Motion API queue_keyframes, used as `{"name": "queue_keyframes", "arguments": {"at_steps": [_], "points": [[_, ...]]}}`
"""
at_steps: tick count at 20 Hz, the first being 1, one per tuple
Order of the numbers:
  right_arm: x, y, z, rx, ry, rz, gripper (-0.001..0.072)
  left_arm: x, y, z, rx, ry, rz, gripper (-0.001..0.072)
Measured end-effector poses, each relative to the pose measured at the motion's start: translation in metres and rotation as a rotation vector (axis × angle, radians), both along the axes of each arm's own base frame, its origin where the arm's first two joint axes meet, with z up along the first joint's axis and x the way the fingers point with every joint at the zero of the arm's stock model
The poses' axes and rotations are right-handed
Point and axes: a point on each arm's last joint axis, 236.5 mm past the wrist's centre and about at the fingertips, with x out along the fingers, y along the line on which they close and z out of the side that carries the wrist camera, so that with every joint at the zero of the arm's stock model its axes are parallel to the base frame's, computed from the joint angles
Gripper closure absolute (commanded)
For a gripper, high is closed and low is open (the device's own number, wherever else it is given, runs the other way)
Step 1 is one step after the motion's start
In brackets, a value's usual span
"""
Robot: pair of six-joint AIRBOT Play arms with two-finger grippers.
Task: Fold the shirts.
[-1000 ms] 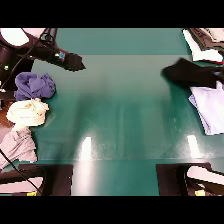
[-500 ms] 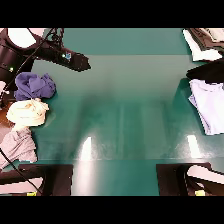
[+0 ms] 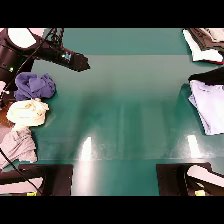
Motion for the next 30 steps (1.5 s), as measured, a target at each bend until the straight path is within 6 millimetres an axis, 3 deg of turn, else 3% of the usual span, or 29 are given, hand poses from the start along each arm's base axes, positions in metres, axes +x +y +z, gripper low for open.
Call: {"name": "queue_keyframes", "arguments": {"at_steps": [3, 5, 6, 11, 15, 17, 18, 20, 24, 30], "points": [[-0.032, -0.002, -0.021, 0.019, 0.160, -0.055, 0.0657, 0.000, 0.001, -0.001, 0.007, -0.002, 0.001, 0.0683], [-0.056, -0.006, -0.035, 0.027, 0.273, -0.100, 0.0385, 0.000, 0.002, -0.001, 0.010, -0.002, 0.001, 0.0682], [-0.067, -0.008, -0.040, 0.025, 0.322, -0.119, 0.0313, 0.001, 0.002, -0.001, 0.010, -0.002, 0.001, 0.0682], [-0.107, -0.015, -0.055, 0.021, 0.497, -0.189, 0.0297, -0.001, 0.002, -0.002, 0.014, 0.004, -0.002, 0.0682], [-0.108, -0.005, -0.057, 0.052, 0.514, -0.187, 0.0305, -0.003, 0.002, -0.004, 0.018, 0.011, -0.006, 0.0682], [-0.091, 0.018, -0.055, 0.093, 0.481, -0.120, 0.0343, -0.007, 0.002, -0.006, 0.023, 0.028, -0.015, 0.0682], [-0.081, 0.034, -0.053, 0.113, 0.461, -0.073, 0.0477, -0.009, 0.002, -0.007, 0.024, 0.039, -0.020, 0.0682], [-0.059, 0.072, -0.049, 0.142, 0.427, 0.045, 0.0673, -0.013, 0.002, -0.008, 0.025, 0.053, -0.027, 0.0682], [-0.030, 0.161, -0.044, 0.121, 0.402, 0.332, 0.0694, -0.015, 0.001, -0.009, 0.024, 0.062, -0.032, 0.0682], [-0.023, 0.269, -0.040, 0.061, 0.378, 0.646, 0.0693, -0.016, 0.001, -0.009, 0.022, 0.068, -0.033, 0.0682]]}}
